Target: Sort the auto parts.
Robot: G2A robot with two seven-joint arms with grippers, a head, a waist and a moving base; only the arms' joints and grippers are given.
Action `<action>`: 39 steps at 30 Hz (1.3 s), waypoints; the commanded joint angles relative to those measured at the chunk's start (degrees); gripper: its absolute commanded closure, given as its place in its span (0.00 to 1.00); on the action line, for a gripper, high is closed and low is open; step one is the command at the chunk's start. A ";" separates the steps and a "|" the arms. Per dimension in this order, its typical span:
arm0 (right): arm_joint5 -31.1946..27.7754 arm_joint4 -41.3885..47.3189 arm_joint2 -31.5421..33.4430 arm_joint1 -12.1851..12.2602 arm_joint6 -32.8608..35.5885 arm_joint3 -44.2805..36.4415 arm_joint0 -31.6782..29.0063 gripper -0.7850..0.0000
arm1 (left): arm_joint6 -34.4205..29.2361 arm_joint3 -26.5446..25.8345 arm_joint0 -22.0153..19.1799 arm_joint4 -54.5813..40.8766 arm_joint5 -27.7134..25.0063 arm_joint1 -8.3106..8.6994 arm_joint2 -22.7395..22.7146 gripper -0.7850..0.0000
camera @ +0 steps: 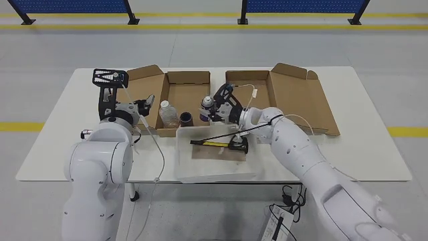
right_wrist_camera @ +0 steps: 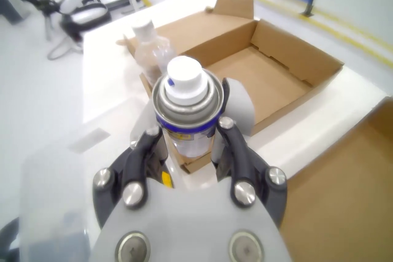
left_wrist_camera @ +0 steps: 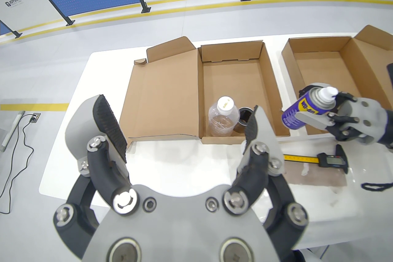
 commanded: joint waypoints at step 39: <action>2.78 0.27 -2.80 -5.09 5.44 8.30 4.94 1.00 | 0.00 0.00 0.00 0.00 0.00 0.00 0.00 0.00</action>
